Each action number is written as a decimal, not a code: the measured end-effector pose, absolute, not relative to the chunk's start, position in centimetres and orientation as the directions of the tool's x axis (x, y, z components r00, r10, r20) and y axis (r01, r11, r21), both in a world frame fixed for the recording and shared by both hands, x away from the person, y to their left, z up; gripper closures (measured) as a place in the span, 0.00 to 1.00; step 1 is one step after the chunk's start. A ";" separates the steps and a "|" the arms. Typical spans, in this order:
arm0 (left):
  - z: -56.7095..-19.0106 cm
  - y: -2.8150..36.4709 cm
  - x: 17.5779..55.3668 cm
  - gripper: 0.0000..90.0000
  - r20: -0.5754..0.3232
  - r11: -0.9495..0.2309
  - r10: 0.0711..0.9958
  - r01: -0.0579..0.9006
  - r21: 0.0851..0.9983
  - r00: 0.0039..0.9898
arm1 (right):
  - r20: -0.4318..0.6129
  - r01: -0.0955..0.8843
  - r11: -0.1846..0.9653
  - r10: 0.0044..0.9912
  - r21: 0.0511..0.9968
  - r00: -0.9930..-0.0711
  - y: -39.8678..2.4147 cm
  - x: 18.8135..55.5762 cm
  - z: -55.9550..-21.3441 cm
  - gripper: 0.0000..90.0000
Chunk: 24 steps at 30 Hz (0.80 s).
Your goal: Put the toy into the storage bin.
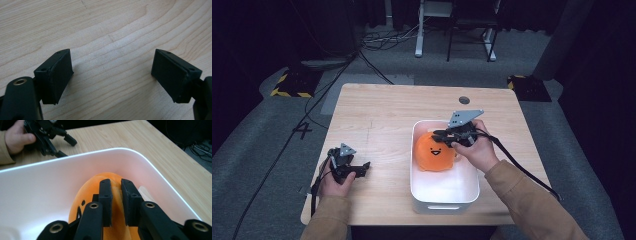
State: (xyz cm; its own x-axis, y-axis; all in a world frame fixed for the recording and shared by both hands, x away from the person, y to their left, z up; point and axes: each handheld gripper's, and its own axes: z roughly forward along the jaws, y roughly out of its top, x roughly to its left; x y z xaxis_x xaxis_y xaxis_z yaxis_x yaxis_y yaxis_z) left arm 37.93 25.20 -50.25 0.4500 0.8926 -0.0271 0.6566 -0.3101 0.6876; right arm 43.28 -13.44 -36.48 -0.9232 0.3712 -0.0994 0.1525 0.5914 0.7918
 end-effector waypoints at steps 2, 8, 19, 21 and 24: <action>-50.2 25.2 37.9 0.20 -0.027 -0.310 0.893 0.657 0.688 0.450 | -0.096 0.161 0.606 0.369 0.779 -0.925 -13.4 43.4 -36.6 0.88; -50.2 25.2 37.9 0.20 -0.027 -0.310 0.893 0.656 0.688 0.450 | -0.095 0.170 0.615 0.374 0.770 -0.923 -13.5 43.7 -36.8 0.83; -50.2 25.2 37.9 0.20 -0.027 -0.310 0.893 0.657 0.687 0.450 | -0.120 0.176 0.620 0.406 0.765 -0.906 -13.7 44.0 -37.2 0.68; -50.2 25.2 37.9 0.20 -0.027 -0.310 0.893 0.657 0.688 0.450 | -0.114 0.184 0.612 0.414 0.769 -0.903 -13.8 44.0 -37.3 0.65; -50.2 25.2 37.9 0.20 -0.027 -0.310 0.893 0.656 0.688 0.450 | -0.102 0.195 0.603 0.422 0.774 -0.901 -14.0 44.1 -37.3 0.62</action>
State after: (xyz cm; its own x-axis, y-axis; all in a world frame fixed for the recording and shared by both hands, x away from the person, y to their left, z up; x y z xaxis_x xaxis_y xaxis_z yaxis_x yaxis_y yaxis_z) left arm 37.93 25.20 -50.25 0.4502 0.8925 -0.0268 0.6565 -0.3105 0.6875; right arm 44.06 -13.99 -37.32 -0.9008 0.4221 -0.1022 0.1948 0.6029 0.7737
